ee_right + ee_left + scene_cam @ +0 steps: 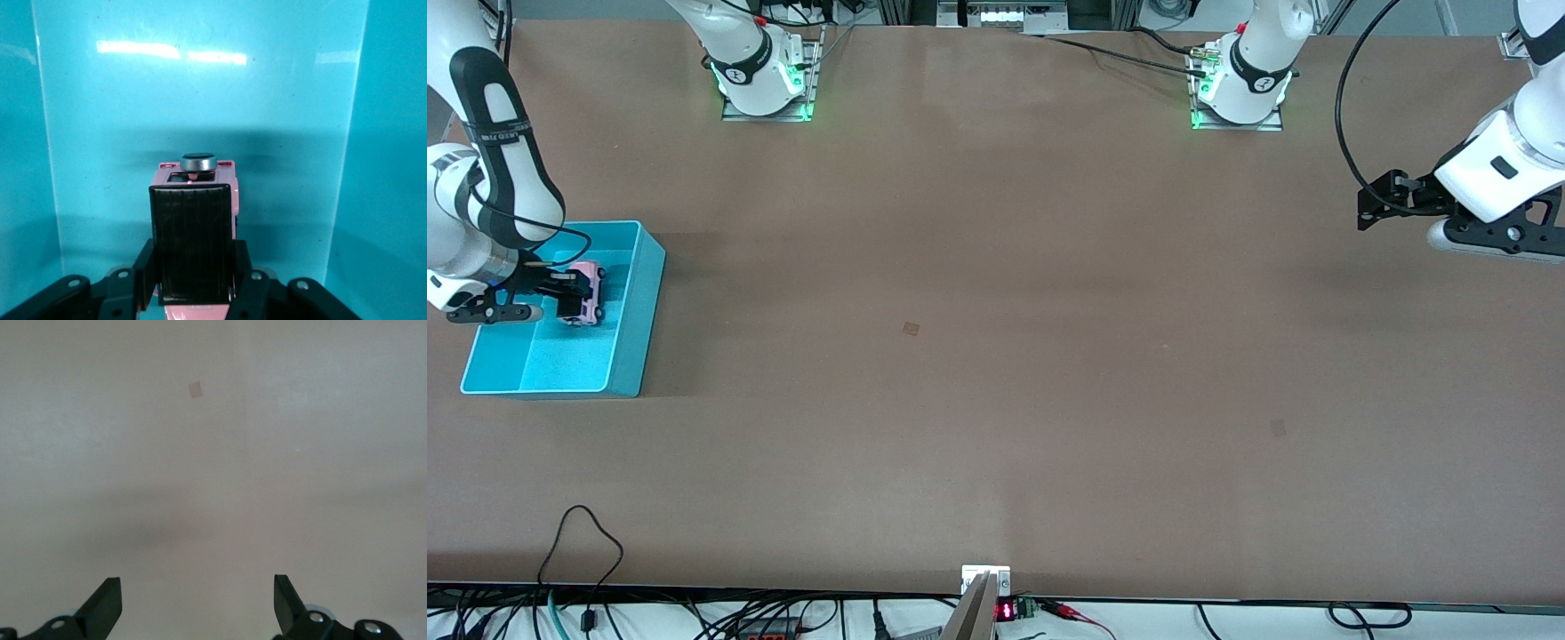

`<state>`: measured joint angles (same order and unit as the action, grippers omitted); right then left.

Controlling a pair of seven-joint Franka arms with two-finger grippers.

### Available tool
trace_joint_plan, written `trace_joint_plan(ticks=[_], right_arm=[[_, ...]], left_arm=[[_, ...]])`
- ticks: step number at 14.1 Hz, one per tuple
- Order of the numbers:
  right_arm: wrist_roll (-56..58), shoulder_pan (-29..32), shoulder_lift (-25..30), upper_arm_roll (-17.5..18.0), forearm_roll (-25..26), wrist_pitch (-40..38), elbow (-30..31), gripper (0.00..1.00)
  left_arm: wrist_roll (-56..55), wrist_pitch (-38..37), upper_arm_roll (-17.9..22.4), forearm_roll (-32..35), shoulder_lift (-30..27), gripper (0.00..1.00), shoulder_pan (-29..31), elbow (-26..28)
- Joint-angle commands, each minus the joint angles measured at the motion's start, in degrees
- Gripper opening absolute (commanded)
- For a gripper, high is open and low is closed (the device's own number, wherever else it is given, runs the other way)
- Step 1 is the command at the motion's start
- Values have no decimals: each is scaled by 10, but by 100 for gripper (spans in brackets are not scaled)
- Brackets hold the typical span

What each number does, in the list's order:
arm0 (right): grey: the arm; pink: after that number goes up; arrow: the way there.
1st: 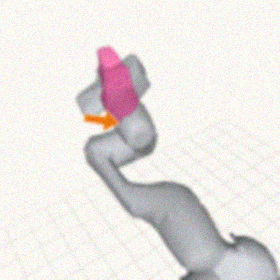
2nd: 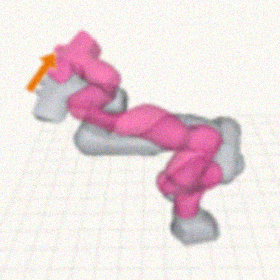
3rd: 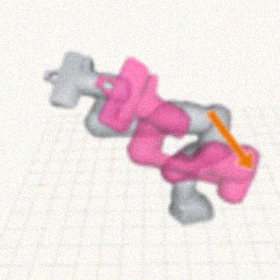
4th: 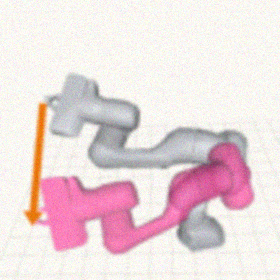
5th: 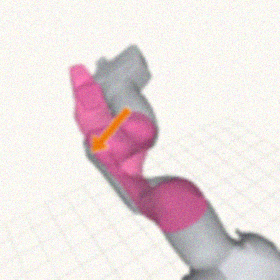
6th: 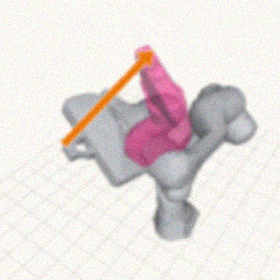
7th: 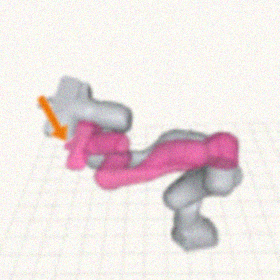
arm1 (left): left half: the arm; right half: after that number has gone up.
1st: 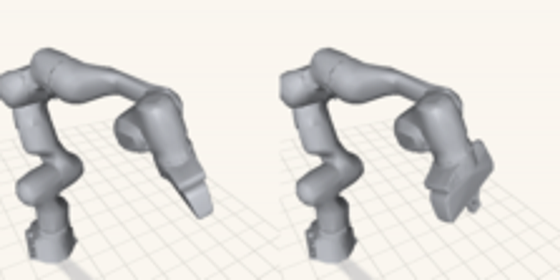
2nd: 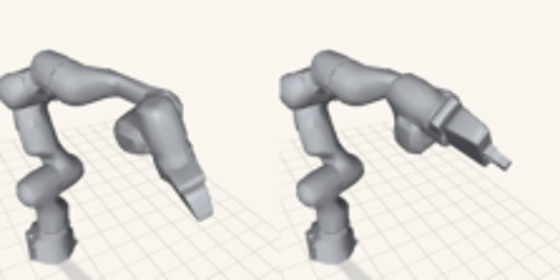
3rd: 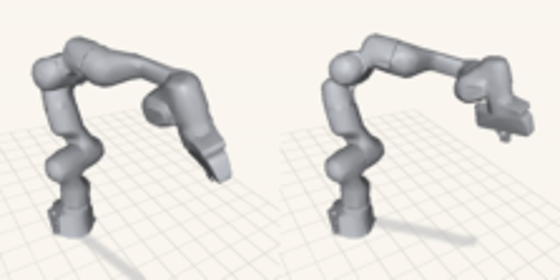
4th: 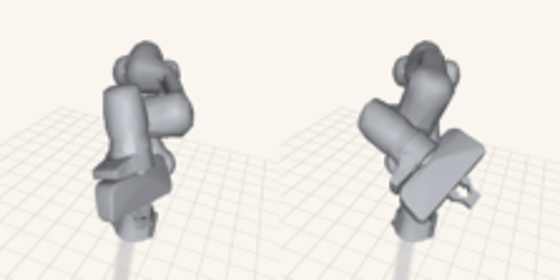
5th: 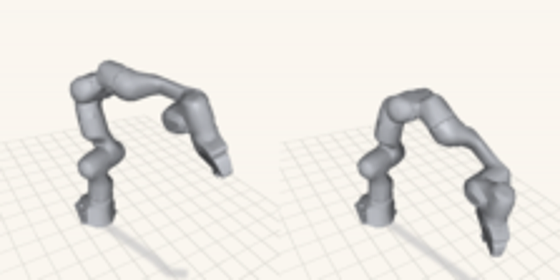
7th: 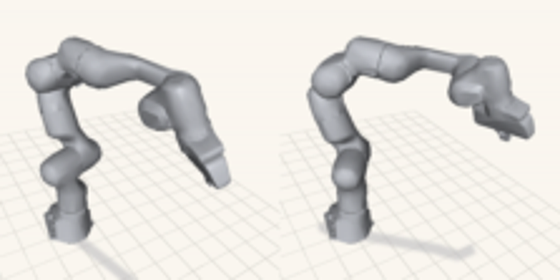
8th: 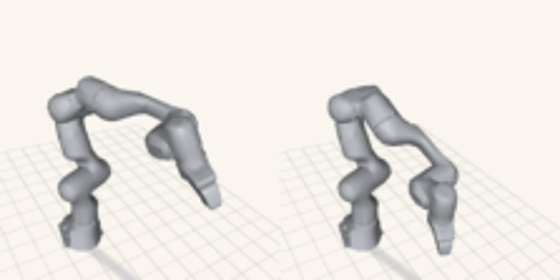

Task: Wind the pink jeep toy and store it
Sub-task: 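Lift the jeep and carry it into the cyan bin, then open the right gripper to drop the jeep in the bin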

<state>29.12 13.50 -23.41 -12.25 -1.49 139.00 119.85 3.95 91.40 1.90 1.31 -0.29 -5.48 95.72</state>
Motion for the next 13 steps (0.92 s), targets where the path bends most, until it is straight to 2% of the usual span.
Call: trace_joint_plan(ticks=[1,2,3,4,5,6,7,9,13], right_arm=[[2,8,-8,7,-18,5,-1,0],[2,8,-8,7,-19,5,-1,0],[1,7,-8,7,-19,4,-1,9],[1,4,-8,8,-19,1,-3,31],[1,1,-6,8,-19,0,-4,57],[1,0,-3,9,-19,-1,-5,72],[1,-1,-1,9,-19,-2,-6,100],[2,-4,19,18,-19,-28,-15,100],[34,-11,71,52,-19,-141,-63,100]], left_arm=[[1,-11,-5,-7,-7,100,-3,-10],[1,-13,-9,-7,-7,100,-3,-10],[1,-14,-9,-7,-7,100,-2,-10],[1,-14,-10,-7,-7,100,-3,-11],[1,-15,-10,-7,-7,100,-3,-11],[1,-18,-10,-7,-7,100,-2,-11],[1,-19,-10,-6,-7,100,-2,-11],[1,-20,-10,-7,-7,100,-3,-11],[-3,-21,-10,-7,-7,100,-3,-13]])
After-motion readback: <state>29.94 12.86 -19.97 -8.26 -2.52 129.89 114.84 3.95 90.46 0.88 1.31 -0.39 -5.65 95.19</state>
